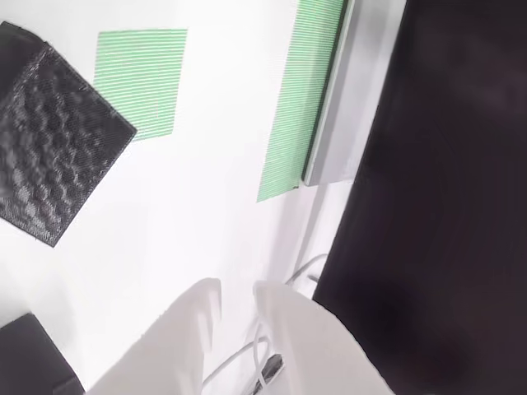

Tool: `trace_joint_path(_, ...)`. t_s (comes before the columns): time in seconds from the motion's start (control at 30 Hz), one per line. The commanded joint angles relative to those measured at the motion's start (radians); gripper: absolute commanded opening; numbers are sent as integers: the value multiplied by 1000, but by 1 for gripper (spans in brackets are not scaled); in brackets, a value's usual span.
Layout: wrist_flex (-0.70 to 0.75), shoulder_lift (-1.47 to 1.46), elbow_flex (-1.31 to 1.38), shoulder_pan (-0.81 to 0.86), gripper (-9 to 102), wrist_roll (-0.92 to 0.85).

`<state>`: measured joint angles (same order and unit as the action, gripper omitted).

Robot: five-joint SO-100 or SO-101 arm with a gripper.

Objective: Stack 3 Blocks on the chosen place.

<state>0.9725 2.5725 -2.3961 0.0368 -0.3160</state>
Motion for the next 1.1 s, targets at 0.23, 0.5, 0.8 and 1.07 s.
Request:
trace_joint_path(0.23, 287, -296, 397, -2, 0, -282)
trace_joint_path(0.5, 426, -457, 426, 26, 0, -560)
trace_joint_path(0.8, 511, -545, 453, 8, 11, -653)
trace_joint_path(1.07, 535, -664, 497, 6, 30, -652)
